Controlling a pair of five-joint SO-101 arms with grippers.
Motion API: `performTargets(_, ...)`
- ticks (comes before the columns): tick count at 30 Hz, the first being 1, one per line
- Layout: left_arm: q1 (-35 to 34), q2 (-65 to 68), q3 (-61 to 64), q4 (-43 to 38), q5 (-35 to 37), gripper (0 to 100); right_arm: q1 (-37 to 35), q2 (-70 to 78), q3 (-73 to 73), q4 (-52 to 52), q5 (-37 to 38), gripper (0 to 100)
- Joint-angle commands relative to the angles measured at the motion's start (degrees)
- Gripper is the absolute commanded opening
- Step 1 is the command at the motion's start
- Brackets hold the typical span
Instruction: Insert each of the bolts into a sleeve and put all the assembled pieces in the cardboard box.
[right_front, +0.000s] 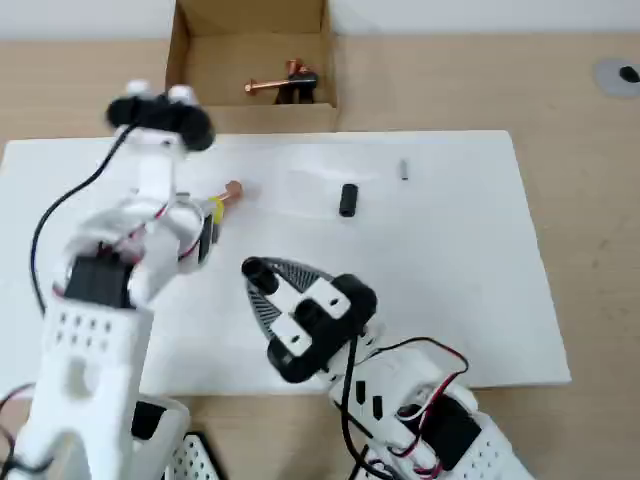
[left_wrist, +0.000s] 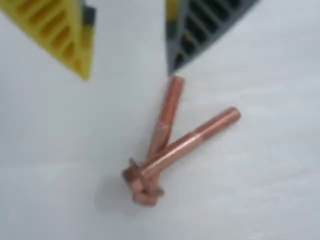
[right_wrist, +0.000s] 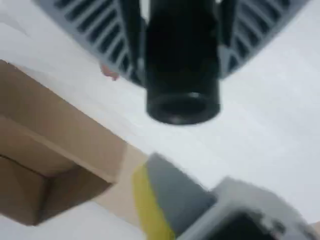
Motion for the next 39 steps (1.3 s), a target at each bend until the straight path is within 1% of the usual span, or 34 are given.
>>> performTargets(1, 0.53, 7.87, -7.74, 3.16, -12.22, 11, 5.93, -3.38, -2.95, -1.32, 0.26, 0.9)
performTargets(4, 0.53, 14.29, -11.25, 6.77, -20.13, 11, 10.86, -3.38, -3.38, -1.32, 0.35, 0.9)
performTargets(8, 0.18, 21.58, -15.74, 7.65, -23.74, 11, 14.64, -3.38, -3.38, -1.32, 0.35, 0.9)
performTargets(12, 0.09, 28.09, -18.81, 7.3, -26.81, 11, 15.52, -3.38, -3.38, -1.49, 0.35, 0.9)
performTargets(16, -2.46, 35.82, -20.48, 2.64, -27.96, 11, 16.75, -3.38, -3.47, -1.58, 0.35, 0.9)
performTargets(18, -3.69, 40.22, -21.98, 1.67, -27.96, 11, 17.27, -3.38, -3.47, -1.58, 0.35, 0.9)
performTargets(24, -5.19, 51.65, -28.92, 1.67, -28.92, 11, 17.27, -3.38, -3.47, -1.67, 0.35, 0.9)
performTargets(26, -5.01, 53.85, -30.51, 1.76, -30.42, 11, 17.27, -3.38, -3.47, -1.67, 0.35, 0.9)
performTargets(33, -4.84, 59.03, -37.19, 1.32, -30.95, 11, 17.27, -3.38, -3.12, -1.67, 0.35, 0.9)
performTargets(39, -5.01, 67.65, -44.48, 1.32, -32.79, 11, 17.27, -3.3, -3.12, -1.67, 0.35, 0.9)
